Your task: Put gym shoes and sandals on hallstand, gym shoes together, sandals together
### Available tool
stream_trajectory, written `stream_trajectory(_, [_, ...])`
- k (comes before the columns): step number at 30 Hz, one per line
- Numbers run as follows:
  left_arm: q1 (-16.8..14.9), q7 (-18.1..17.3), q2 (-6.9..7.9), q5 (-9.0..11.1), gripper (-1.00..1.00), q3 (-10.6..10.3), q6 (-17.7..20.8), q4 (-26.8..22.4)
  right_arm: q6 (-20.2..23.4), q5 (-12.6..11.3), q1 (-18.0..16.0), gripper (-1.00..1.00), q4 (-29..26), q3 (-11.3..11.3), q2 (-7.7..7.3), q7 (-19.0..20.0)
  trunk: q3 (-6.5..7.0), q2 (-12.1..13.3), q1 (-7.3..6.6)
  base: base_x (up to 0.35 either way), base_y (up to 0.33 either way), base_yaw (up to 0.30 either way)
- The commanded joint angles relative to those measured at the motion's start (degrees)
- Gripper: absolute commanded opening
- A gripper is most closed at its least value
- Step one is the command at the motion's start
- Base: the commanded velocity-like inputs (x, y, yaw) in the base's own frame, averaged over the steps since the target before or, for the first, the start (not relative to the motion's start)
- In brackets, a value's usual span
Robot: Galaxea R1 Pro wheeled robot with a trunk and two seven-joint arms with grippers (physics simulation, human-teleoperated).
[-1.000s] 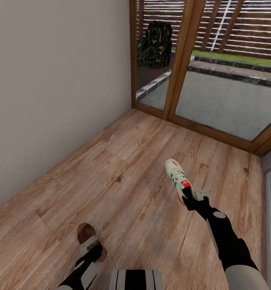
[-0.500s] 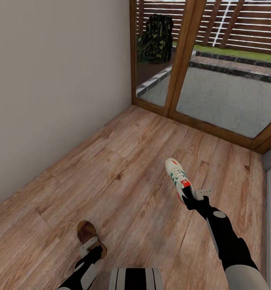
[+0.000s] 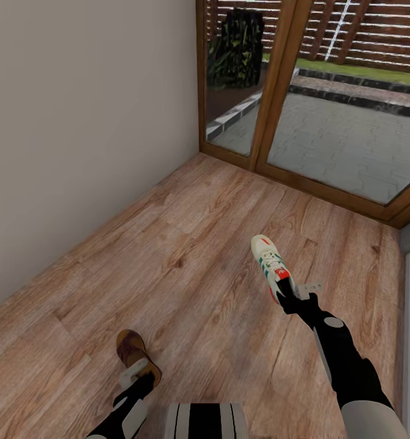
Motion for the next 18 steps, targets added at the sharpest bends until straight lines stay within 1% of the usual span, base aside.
stream_trajectory(1, [0.0, 0.2, 0.0, 0.6, 1.0, -0.2, -0.2, 0.0, 0.2, 0.5, 0.0, -1.0, -0.3, -0.1, 0.03, 0.5, -0.26, 0.0, 0.01, 0.0, 0.0, 0.0])
stream_trajectory(3, [0.0, 0.1, -0.02, 0.6, 1.0, -0.2, -0.2, 0.0, 0.2, 0.6, 0.0, -1.0, -0.9, -0.2, 0.03, 0.5, -0.71, -0.1, 0.06, 0.0, 0.0, 0.0])
stream_trajectory(18, [0.0, 0.1, -0.18, 0.5, 1.0, -0.4, -0.3, 0.0, 0.2, 0.6, 0.0, -1.0, -1.2, -0.2, 0.02, 0.5, -0.86, -0.1, 0.06, 0.0, 0.0, 0.0])
